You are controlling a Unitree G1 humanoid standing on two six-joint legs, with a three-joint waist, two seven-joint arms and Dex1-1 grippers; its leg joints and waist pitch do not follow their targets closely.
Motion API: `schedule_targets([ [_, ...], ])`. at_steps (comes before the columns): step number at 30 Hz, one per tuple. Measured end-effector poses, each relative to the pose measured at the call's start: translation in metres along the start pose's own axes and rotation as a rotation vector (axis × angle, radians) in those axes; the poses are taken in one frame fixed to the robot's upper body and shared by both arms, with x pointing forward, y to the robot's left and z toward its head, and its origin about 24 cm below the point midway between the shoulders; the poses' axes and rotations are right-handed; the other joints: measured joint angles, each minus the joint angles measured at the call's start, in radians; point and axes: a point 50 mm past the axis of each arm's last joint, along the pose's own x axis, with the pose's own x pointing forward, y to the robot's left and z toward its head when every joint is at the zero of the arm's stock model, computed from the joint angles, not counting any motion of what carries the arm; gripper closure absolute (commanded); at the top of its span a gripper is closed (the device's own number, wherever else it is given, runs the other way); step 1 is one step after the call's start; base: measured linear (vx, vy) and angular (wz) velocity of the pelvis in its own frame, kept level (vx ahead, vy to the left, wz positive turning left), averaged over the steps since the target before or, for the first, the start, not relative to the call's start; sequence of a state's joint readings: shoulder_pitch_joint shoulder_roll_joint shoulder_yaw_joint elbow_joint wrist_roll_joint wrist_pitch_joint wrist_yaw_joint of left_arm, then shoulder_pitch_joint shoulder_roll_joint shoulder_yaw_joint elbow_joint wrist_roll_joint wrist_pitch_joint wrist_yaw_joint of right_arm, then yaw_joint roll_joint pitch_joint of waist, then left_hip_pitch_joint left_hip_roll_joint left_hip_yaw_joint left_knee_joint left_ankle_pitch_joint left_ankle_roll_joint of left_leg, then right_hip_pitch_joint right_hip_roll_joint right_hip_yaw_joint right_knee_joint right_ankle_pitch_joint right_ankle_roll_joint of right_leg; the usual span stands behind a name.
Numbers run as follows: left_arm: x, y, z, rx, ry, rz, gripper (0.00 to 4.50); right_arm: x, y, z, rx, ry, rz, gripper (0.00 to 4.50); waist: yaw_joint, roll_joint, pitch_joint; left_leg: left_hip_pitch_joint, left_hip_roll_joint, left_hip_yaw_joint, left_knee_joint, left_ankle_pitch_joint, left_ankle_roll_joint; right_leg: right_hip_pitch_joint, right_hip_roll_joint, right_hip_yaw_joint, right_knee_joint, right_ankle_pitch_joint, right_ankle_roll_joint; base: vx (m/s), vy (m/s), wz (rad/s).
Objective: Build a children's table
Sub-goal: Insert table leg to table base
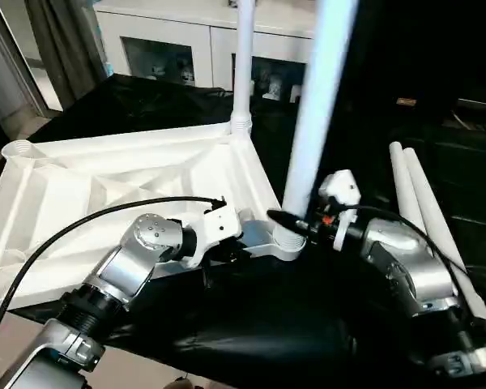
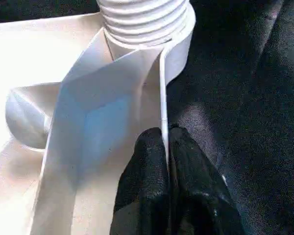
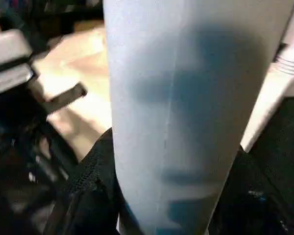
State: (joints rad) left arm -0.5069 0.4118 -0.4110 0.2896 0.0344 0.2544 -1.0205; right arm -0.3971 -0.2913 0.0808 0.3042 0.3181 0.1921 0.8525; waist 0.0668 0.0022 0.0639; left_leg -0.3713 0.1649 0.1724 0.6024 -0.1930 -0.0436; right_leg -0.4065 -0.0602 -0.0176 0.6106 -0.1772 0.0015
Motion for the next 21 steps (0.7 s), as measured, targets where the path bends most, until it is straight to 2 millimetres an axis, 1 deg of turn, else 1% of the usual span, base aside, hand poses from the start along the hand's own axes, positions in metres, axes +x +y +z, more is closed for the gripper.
schedule_targets([
  [5,0.0,0.0,0.0,0.0,0.0,0.003,4.5,-0.006,-0.004,-0.004,0.108,-0.062,-0.047,2.62,-0.002,0.0,0.0,0.0,0.0,0.0,0.0,0.0,0.0,0.0,0.0,0.0,0.0,0.0,0.0,0.0,0.0,0.0],
  [8,0.001,0.0,0.0,0.0,-0.002,-0.001,4.5,-0.011,-0.004,-0.011,0.175,-0.1,-0.086,2.62,0.0,0.0,0.0,0.0,0.0,0.0,0.0,0.0,0.0,0.0,0.0,0.0,0.0,0.0,0.0,0.0,0.0,0.0],
  [14,0.002,-0.001,0.0,-0.002,-0.003,-0.005,4.5,-0.018,0.006,-0.021,0.201,-0.17,-0.162,2.62,0.011,0.002,0.0,0.0,0.0,0.0,0.0,0.0,0.0,0.0,0.0,0.0,0.0,0.0,0.0,0.0,0.0,0.0],
  [17,0.002,-0.001,0.0,-0.006,-0.002,-0.006,4.5,-0.019,0.012,-0.028,0.209,-0.218,-0.216,2.62,0.013,0.003,-0.001,0.001,0.0,0.0,0.0,0.0,0.0,0.0,0.0,0.0,0.0,0.0,0.0,0.0,0.0,0.0],
  [21,0.003,0.0,-0.001,-0.012,0.0,-0.01,4.5,-0.019,0.017,-0.031,0.194,-0.254,-0.262,2.62,0.016,0.009,-0.002,0.002,0.0,0.0,0.0,0.0,-0.001,0.001,0.0,0.0,0.0,0.0,0.0,0.0,0.0,0.0],
])
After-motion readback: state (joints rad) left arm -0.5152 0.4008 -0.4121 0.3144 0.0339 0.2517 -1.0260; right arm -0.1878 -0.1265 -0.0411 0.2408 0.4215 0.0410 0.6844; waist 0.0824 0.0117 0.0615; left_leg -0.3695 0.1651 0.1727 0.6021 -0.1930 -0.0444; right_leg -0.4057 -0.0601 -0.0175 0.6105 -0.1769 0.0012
